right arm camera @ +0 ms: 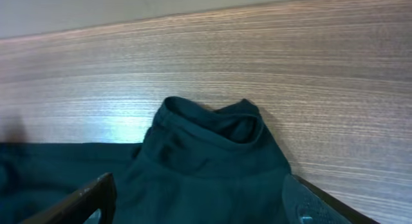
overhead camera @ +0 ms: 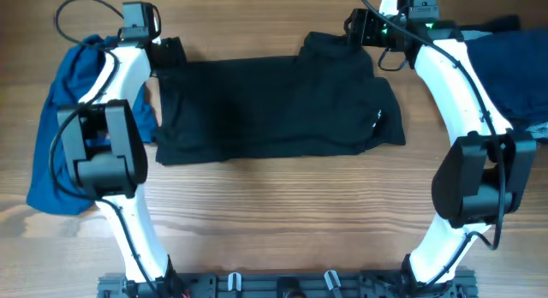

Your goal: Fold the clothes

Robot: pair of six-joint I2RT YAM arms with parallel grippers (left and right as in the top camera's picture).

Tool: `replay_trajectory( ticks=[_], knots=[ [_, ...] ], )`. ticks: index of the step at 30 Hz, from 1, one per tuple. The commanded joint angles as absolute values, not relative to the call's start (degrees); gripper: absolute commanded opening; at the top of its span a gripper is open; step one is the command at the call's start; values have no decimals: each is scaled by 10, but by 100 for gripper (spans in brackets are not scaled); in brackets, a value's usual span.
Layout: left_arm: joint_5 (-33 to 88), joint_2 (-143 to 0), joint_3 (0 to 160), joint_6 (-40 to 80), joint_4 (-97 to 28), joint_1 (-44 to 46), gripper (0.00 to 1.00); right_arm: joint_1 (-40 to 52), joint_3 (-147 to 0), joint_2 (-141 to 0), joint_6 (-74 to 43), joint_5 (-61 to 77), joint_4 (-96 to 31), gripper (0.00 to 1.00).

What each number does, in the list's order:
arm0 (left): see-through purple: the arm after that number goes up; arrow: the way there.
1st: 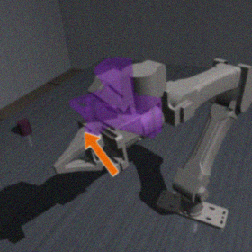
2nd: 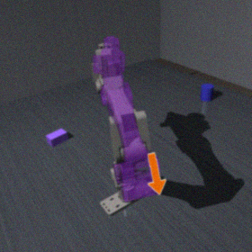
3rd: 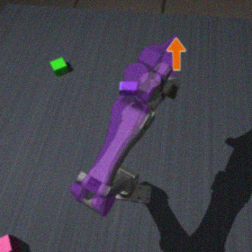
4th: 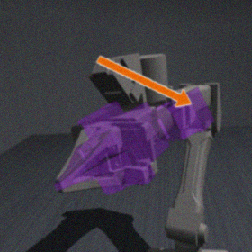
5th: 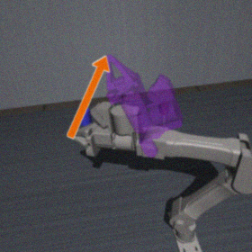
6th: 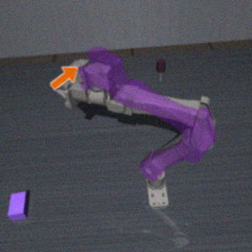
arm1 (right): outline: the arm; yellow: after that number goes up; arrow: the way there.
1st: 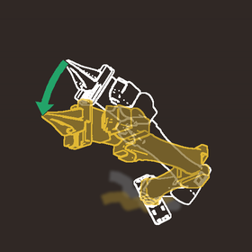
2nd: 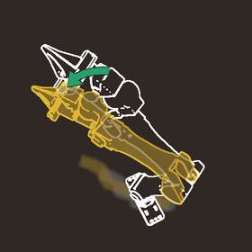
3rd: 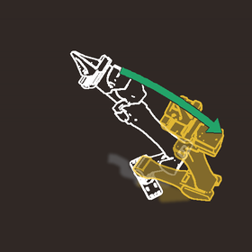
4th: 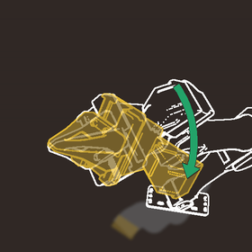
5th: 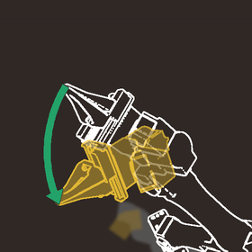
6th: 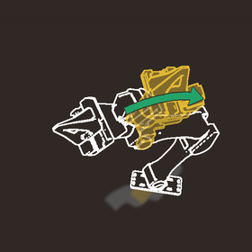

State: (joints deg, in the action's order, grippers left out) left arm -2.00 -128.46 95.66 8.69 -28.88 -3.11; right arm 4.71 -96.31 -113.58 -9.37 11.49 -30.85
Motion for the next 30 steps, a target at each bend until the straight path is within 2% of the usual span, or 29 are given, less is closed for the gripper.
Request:
replay_trajectory(
  ticks=[1,3,6,10,14,15,23,30],
  knots=[
    [-11,-1306,965,63,-294,-28,84,43,-973,-1139,-107,101,-309,83],
    [-11,-1306,965,62,-293,-28,84,43,-973,-1139,-107,101,-309,83],
    [-4,-1309,965,61,-298,-27,72,43,-973,-1139,-106,101,-309,83],
    [-4,-1316,964,62,-301,-27,39,43,-973,-1139,-107,101,-309,83],
    [-5,-1320,964,65,-302,-27,10,43,-973,-1139,-107,97,-309,82],
    [-5,-1320,964,65,-302,-27,6,43,-973,-1140,-108,84,-307,80],
    [-11,-1286,964,98,-320,-27,4,43,-972,-1187,-110,65,-291,77],
    [-11,-1262,964,109,-328,-13,4,43,-972,-1249,-123,114,-240,77]
  ],
)
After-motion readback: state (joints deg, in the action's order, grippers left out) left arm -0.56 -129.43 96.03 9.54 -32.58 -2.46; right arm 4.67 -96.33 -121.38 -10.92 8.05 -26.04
